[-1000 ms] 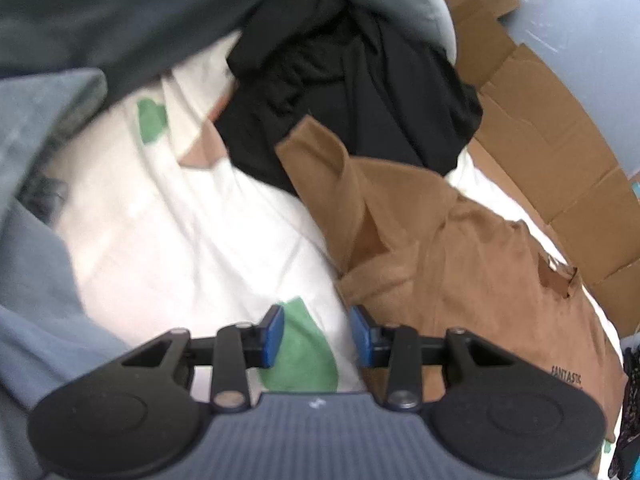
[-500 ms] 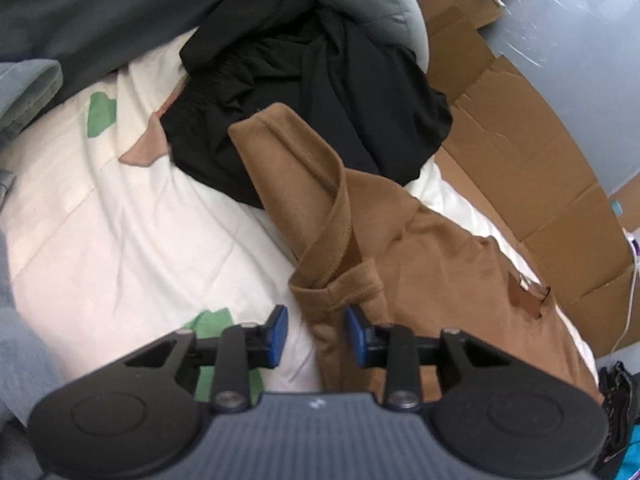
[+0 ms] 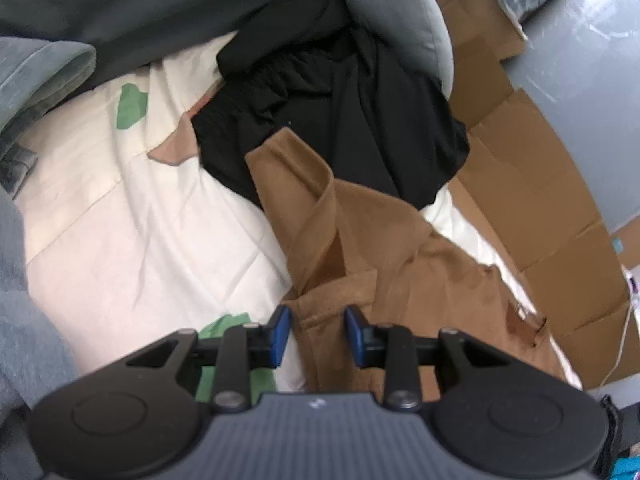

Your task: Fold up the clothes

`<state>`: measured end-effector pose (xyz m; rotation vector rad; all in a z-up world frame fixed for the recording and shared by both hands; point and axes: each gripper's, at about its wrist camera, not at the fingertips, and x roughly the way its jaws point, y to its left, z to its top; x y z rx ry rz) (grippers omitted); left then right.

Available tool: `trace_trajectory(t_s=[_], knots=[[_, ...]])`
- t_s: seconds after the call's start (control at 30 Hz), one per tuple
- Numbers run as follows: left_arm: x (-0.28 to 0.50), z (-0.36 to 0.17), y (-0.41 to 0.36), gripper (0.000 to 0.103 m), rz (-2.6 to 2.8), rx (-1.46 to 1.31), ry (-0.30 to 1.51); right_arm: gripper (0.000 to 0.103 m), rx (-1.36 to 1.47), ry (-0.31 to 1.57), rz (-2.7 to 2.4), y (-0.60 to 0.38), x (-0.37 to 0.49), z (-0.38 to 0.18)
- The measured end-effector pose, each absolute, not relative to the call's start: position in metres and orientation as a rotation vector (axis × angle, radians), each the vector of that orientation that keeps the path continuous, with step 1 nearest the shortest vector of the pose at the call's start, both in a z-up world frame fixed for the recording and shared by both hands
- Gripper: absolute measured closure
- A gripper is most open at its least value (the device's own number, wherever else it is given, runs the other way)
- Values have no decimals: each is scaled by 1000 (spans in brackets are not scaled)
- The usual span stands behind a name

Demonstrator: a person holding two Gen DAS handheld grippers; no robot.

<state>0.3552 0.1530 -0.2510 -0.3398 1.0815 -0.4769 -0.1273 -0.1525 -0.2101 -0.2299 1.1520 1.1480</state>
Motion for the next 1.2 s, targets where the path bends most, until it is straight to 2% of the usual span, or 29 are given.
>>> trace_trajectory(t_s=[0.33,0.67,0.77,0.8,0.83,0.9,1.2], knots=[[357,-246,183,71,-389,-514,1059,20,-225,1146,1154,-152,-125,-208],[361,-267,183,71,-372,-640,1119,20,-237,1145,1168,-152,-129,-208],[364,-273,180,76,-367,-656,1124,20,-234,1143,1165,-152,-127,-207],[364,-275,179,80,-368,-664,1125,20,-233,1143,1164,-152,-126,-207],[365,-276,178,88,-369,-668,1128,20,-232,1142,1165,-152,-126,-207],[365,-276,176,94,-376,-670,1132,20,-231,1141,1168,-151,-126,-206],[349,-248,204,97,-321,-687,1065,20,-220,1128,1197,-143,-126,-202]])
